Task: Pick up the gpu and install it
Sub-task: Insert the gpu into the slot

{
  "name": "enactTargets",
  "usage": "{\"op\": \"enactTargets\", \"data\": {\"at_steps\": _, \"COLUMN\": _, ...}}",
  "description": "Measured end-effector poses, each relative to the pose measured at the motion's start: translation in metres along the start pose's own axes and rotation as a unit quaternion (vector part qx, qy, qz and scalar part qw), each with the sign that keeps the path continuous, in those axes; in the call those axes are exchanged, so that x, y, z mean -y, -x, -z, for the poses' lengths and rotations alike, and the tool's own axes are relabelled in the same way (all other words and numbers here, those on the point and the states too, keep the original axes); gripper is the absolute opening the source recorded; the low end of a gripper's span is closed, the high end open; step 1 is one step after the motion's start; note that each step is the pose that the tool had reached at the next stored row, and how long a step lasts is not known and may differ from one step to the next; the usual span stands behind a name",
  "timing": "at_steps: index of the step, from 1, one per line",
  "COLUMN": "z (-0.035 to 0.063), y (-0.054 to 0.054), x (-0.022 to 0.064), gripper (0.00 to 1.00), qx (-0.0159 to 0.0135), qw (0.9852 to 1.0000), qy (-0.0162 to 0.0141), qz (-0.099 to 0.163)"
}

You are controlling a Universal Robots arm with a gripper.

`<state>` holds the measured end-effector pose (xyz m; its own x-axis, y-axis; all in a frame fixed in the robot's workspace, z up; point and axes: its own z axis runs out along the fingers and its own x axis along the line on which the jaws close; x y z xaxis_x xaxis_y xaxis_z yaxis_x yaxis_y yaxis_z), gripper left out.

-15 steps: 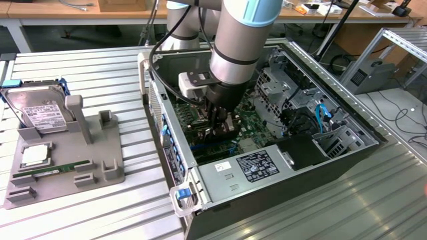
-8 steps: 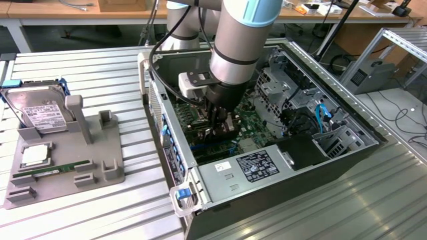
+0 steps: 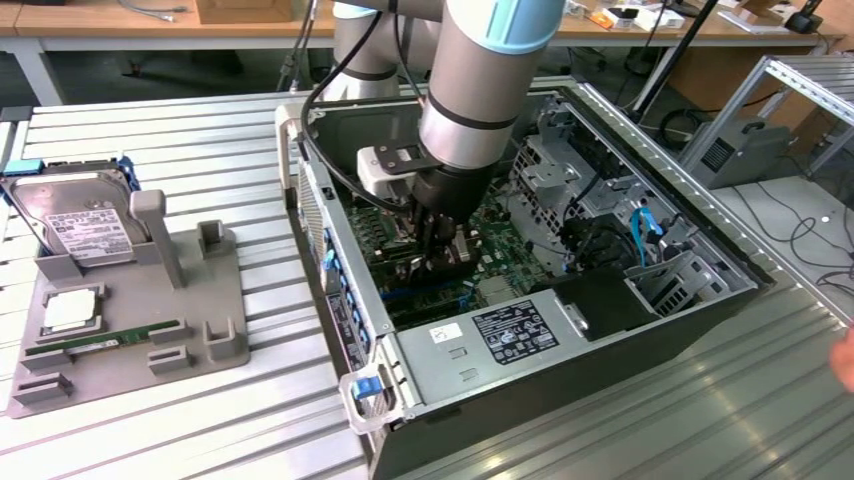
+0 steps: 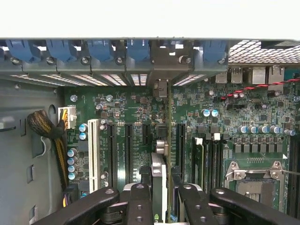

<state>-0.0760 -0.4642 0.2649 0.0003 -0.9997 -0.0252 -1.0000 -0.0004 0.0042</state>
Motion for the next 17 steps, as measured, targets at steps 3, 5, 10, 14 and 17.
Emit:
{"op": "enactTargets", "data": {"at_steps": 3, "z": -0.0013, "y": -0.0001, "x": 0.0000, "gripper": 0.27, "qx": -0.0001, "qw": 1.0000, "qy": 0.0000, "qz": 0.000}}
{"op": "enactTargets", "data": {"at_steps": 5, "z": -0.0019, "y": -0.0001, "x": 0.0000, "gripper": 0.27, "qx": 0.0000, "qw": 1.0000, "qy": 0.0000, "qz": 0.000}}
{"op": "enactTargets", "data": {"at_steps": 10, "z": 0.0006, "y": 0.0001, "x": 0.0000, "gripper": 0.27, "qx": 0.0002, "qw": 1.0000, "qy": -0.0002, "qz": 0.000}}
{"op": "enactTargets", "data": {"at_steps": 14, "z": 0.0013, "y": 0.0000, "x": 0.0000, "gripper": 0.27, "qx": -0.0001, "qw": 1.0000, "qy": 0.0000, "qz": 0.000}}
{"op": "enactTargets", "data": {"at_steps": 17, "z": -0.0007, "y": 0.0000, "x": 0.0000, "gripper": 0.27, "qx": -0.0002, "qw": 1.0000, "qy": 0.0000, "qz": 0.000}}
